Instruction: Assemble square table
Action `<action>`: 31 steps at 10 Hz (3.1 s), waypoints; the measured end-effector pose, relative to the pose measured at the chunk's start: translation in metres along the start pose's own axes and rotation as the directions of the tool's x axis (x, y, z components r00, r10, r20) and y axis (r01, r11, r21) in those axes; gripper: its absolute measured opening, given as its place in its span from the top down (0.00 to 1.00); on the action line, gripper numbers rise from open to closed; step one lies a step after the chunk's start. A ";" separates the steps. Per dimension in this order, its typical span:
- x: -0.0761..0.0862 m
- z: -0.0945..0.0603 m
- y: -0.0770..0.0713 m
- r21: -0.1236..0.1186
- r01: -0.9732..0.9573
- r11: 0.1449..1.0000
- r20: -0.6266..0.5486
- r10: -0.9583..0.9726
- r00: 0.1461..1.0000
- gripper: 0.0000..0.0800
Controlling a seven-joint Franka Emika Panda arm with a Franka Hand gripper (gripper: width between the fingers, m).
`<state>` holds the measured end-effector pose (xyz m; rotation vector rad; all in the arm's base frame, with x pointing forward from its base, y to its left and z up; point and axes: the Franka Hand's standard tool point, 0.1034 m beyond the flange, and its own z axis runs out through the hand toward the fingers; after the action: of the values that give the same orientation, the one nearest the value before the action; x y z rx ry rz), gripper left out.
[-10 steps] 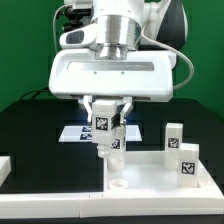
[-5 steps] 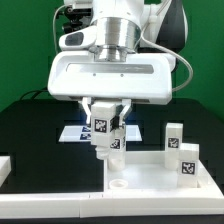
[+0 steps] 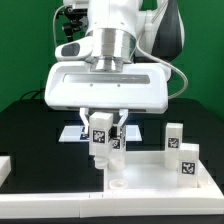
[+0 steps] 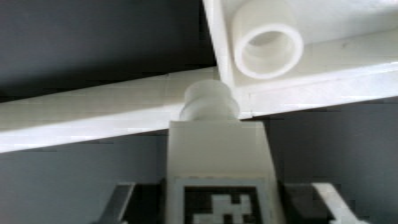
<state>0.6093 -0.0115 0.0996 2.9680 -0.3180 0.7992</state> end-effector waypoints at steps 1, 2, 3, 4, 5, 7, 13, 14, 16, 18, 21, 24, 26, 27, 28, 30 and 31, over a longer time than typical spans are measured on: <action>-0.004 0.006 -0.006 0.001 0.012 1.000 0.006 -0.012 1.000 0.64; -0.005 0.009 -0.009 0.002 0.019 1.000 0.008 -0.019 1.000 0.64; -0.006 0.011 -0.010 0.001 0.022 1.000 0.010 -0.022 1.000 0.64; -0.008 0.015 -0.014 0.002 0.030 1.000 0.013 -0.030 0.999 0.64; -0.009 0.018 -0.018 0.003 0.037 0.999 0.015 -0.037 0.999 0.64; -0.011 0.019 -0.023 0.008 0.043 0.999 0.017 -0.043 0.999 0.64; -0.020 0.026 -0.022 0.003 0.059 0.998 0.030 -0.059 0.998 0.64; -0.020 0.026 -0.022 0.003 0.060 0.998 0.030 -0.060 0.998 0.64; -0.020 0.026 -0.022 0.003 0.062 0.998 0.030 -0.062 0.998 0.25; -0.020 0.026 -0.022 0.003 0.064 0.998 0.030 -0.064 0.998 0.20; -0.020 0.026 -0.022 0.003 0.065 0.998 0.030 -0.065 0.997 0.19; -0.020 0.026 -0.022 0.003 0.065 0.998 0.030 -0.065 0.997 0.19; -0.011 0.017 -0.019 0.014 0.078 0.997 0.070 -0.078 0.994 0.19; -0.004 0.009 -0.017 0.024 0.068 0.997 0.100 -0.070 0.992 0.19; 0.003 0.007 -0.015 0.027 0.065 0.997 0.102 -0.068 0.992 0.19; 0.003 0.009 -0.018 0.039 0.055 0.998 0.198 -0.062 0.978 0.19; 0.005 0.010 -0.020 0.049 0.044 0.998 0.283 -0.056 0.957 0.19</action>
Offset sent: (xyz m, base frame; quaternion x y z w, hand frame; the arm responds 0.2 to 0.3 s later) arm 0.0140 0.0102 -0.0124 -0.0077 0.0095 0.0126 0.9998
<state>0.6220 0.0059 0.0937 3.1163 -0.2388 0.3751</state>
